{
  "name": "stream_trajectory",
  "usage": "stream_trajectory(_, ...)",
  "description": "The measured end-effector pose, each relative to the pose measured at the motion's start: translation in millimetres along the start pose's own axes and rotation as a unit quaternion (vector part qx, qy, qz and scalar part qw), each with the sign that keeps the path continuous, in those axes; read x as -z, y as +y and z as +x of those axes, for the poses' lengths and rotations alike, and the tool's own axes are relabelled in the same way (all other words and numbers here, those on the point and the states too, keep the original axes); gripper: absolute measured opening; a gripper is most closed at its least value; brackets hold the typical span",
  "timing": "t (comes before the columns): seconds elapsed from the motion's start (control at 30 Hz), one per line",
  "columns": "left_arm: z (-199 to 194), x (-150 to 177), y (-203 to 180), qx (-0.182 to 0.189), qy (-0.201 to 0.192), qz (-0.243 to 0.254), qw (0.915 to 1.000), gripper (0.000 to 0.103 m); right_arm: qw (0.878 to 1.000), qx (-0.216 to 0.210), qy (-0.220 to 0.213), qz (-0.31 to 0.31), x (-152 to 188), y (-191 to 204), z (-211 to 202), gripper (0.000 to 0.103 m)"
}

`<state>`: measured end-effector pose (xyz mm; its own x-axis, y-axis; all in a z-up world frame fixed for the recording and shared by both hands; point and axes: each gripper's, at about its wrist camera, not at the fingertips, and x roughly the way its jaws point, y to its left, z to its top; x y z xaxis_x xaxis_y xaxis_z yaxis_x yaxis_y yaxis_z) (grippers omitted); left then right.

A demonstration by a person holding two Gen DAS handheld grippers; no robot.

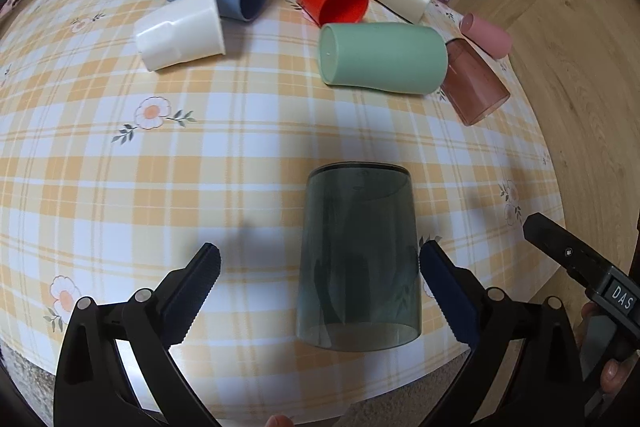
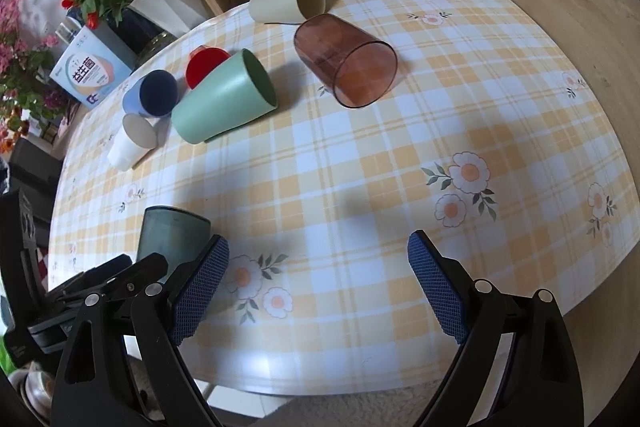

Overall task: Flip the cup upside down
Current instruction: 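Set the teal cup on the table and open the left tool, then move the right tool to the teal cup and close around it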

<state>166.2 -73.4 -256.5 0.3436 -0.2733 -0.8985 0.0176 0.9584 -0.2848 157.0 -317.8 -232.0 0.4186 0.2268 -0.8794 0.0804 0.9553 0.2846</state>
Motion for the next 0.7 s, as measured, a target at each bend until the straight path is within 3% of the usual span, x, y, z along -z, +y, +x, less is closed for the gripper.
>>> stream_trajectory(0.33,-22,3,17,0.034,-0.018,-0.01,0.9992,0.097,1.0,0.012,-0.004,-0.011,1,23,-9,0.088)
stream_trajectory(0.7,-60,4,41,0.0,-0.066,0.02,0.9976,0.097,1.0,0.008,0.005,-0.024,3,51,-9,0.088)
